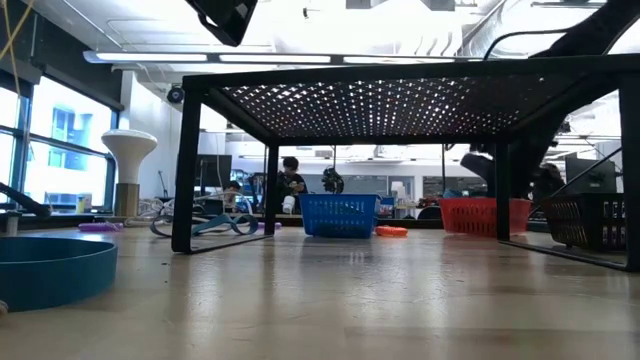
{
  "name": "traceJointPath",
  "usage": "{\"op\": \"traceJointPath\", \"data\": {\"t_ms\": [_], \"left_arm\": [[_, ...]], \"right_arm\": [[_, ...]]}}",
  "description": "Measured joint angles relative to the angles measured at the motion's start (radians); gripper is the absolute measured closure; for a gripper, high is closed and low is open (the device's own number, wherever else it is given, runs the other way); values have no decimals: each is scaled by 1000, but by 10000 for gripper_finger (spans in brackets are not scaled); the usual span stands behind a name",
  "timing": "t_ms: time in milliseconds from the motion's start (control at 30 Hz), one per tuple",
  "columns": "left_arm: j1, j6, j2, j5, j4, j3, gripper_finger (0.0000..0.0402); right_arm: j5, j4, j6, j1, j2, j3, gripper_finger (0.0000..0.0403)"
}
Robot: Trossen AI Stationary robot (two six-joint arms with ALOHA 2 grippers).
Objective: Pick & Place Office Desk Supplies
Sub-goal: Put the blue rubber band into the red bin, then put the orange spiral keychain into the black bin
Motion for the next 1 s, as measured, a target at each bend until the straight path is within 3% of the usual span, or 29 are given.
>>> {"op": "traceJointPath", "data": {"t_ms": [367, 767, 1000], "left_arm": [[32, -3, 0, -1, 0, 0, 225], [32, 1, 0, 0, -3, 0, 225], [34, 1, 0, 0, -10, 0, 225]], "right_arm": [[-16, -94, -84, -17, 10, 88, 382], [-14, -393, -52, -16, 10, 269, 243], [-62, -354, -208, -3, 10, 419, 220]]}}
